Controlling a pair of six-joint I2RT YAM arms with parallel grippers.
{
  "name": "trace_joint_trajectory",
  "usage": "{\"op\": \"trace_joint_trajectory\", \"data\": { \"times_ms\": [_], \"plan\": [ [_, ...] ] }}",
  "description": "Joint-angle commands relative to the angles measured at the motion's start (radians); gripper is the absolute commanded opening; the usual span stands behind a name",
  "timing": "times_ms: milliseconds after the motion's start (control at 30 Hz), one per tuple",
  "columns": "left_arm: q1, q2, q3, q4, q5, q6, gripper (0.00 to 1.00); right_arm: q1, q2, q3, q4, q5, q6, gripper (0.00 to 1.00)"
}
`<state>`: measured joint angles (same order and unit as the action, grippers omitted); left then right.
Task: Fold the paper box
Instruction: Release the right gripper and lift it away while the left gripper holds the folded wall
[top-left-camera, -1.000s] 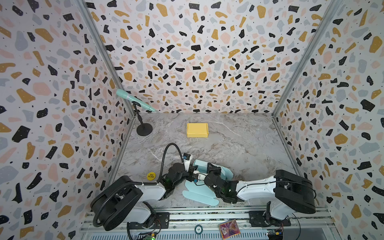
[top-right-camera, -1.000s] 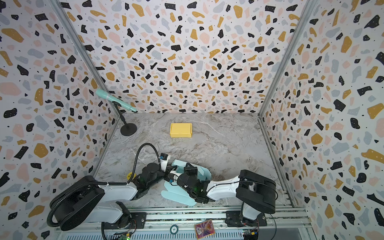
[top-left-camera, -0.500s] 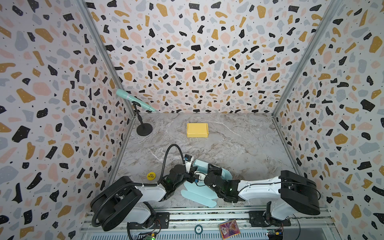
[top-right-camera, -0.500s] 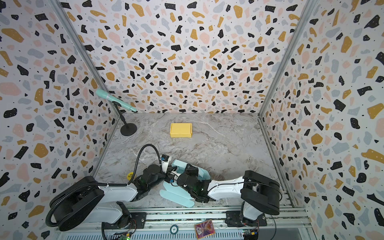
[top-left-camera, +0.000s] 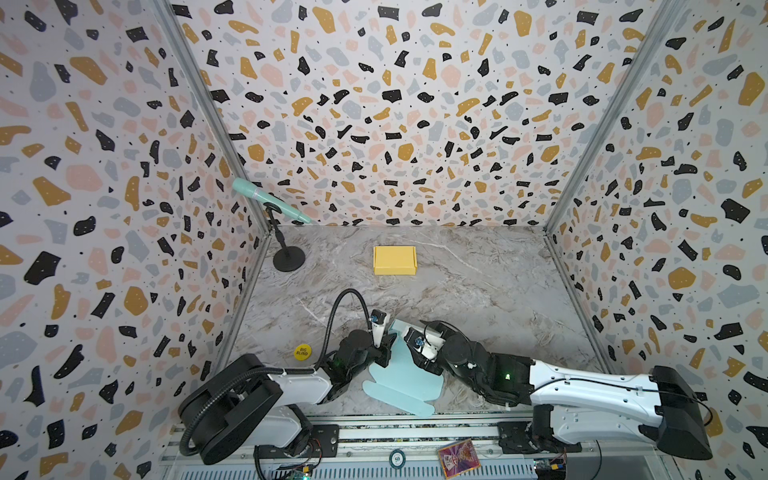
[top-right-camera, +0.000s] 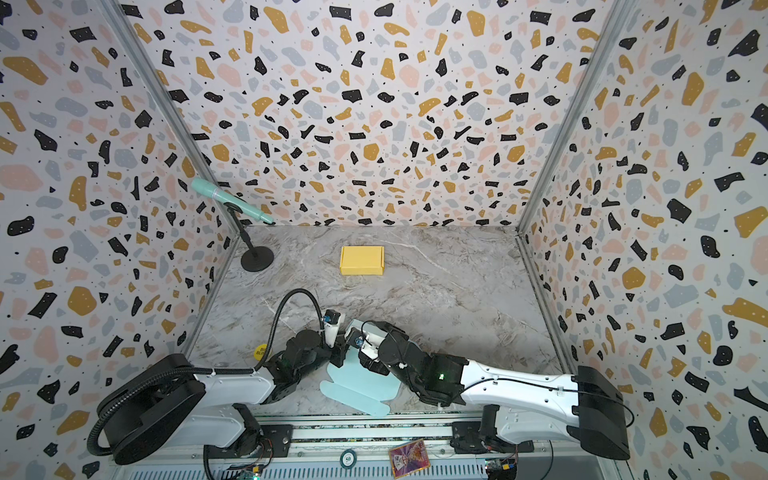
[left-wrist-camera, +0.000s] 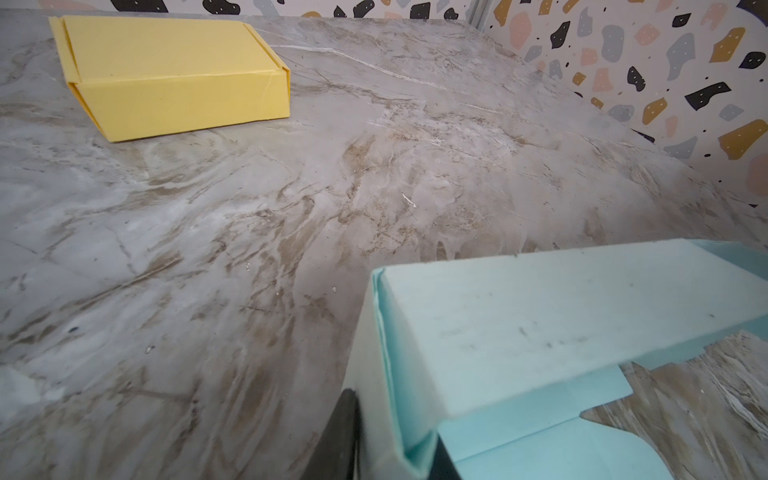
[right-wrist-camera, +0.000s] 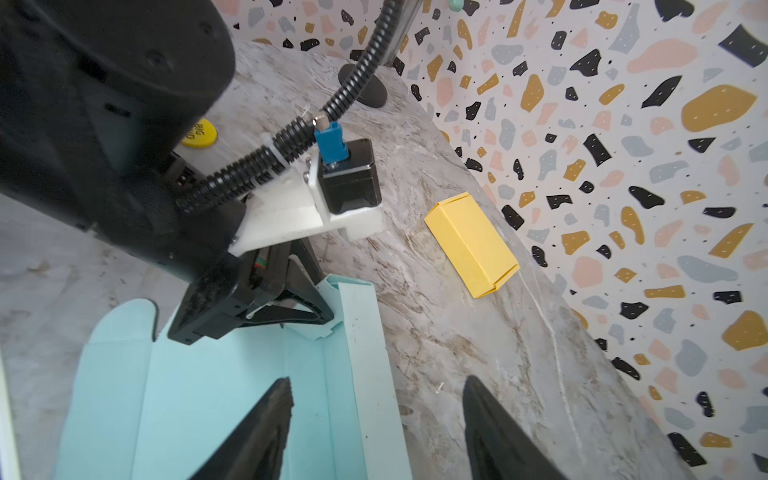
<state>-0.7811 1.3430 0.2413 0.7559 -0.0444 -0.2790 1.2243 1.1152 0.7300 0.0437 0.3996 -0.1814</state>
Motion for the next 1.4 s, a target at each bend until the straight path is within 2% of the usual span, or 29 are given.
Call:
{"op": "trace_joint_trajectory", "data": {
  "times_ms": [0,133,200,300,400,533,767,967,1233,1367],
  "plan": [
    [-0.004,-0.011,0.01,0.025,-0.018,0.024,0.22,-0.097,-0.002,0.069,-0.044,-0.148,0.12,0.67],
    [-0.004,-0.012,0.013,0.022,-0.026,0.034,0.21,-0.3,0.105,0.149,-0.068,-0.408,0.238,0.66],
    [-0.004,-0.009,0.016,0.025,-0.026,0.039,0.21,-0.365,0.168,0.176,-0.068,-0.526,0.28,0.66],
    [-0.004,-0.003,0.022,0.025,-0.024,0.047,0.21,-0.444,0.264,0.208,-0.061,-0.687,0.331,0.67],
    [-0.005,0.002,0.029,0.028,-0.022,0.05,0.2,-0.487,0.357,0.239,-0.066,-0.799,0.352,0.67],
    [-0.006,0.017,0.036,0.035,-0.024,0.058,0.17,-0.503,0.464,0.28,-0.093,-0.867,0.359,0.66],
    [-0.006,0.055,0.062,0.041,-0.035,0.071,0.17,-0.513,0.551,0.285,-0.073,-0.975,0.397,0.61],
    [-0.006,0.093,0.069,0.074,-0.064,0.077,0.16,-0.513,0.553,0.253,-0.05,-1.004,0.421,0.57],
    [-0.007,0.119,0.072,0.1,-0.089,0.077,0.07,-0.503,0.524,0.196,0.006,-1.037,0.496,0.53],
    [-0.007,0.122,0.07,0.103,-0.091,0.077,0.11,-0.487,0.504,0.155,0.045,-1.039,0.536,0.52]
  ]
}}
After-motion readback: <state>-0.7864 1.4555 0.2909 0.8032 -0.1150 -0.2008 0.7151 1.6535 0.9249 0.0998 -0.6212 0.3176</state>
